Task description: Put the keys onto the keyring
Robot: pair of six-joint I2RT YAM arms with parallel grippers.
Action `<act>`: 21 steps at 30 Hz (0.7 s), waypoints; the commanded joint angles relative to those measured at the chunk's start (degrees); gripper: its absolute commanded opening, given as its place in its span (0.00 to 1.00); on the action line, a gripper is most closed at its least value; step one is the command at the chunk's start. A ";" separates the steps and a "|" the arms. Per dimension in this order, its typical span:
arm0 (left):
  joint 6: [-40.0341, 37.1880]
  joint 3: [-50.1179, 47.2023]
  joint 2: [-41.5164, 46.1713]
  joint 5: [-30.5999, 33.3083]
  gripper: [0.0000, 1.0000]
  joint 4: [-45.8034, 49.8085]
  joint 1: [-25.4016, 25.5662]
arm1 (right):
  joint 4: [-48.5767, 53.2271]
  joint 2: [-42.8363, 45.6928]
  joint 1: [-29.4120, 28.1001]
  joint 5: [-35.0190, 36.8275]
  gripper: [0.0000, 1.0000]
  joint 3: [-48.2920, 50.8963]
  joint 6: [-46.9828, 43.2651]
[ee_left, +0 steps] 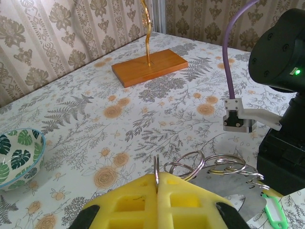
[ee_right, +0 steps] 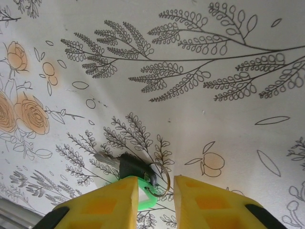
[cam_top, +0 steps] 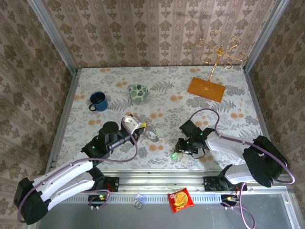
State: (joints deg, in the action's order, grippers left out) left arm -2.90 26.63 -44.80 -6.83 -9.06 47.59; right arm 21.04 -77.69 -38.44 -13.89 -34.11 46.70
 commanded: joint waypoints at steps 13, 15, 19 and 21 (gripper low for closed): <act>-2.03 1.58 0.21 -0.94 0.00 -0.70 0.47 | -1.25 -1.56 1.17 -1.98 0.19 0.71 0.68; -2.03 1.67 0.22 -0.96 0.00 -0.54 0.55 | -1.25 -1.67 1.26 -1.78 0.18 0.83 0.34; -1.97 1.67 0.15 -1.04 0.00 -0.45 0.59 | -1.30 -1.67 1.34 -1.43 0.17 0.82 -0.24; -2.03 1.67 0.15 -1.00 0.00 -0.47 0.65 | -1.10 -1.67 1.43 -1.32 0.16 0.67 -0.30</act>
State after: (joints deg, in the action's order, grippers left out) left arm -3.75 26.63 -44.95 -6.90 -8.64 47.66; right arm 19.51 -78.83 -37.43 -15.38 -34.11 46.70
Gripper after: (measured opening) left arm 0.065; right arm 0.161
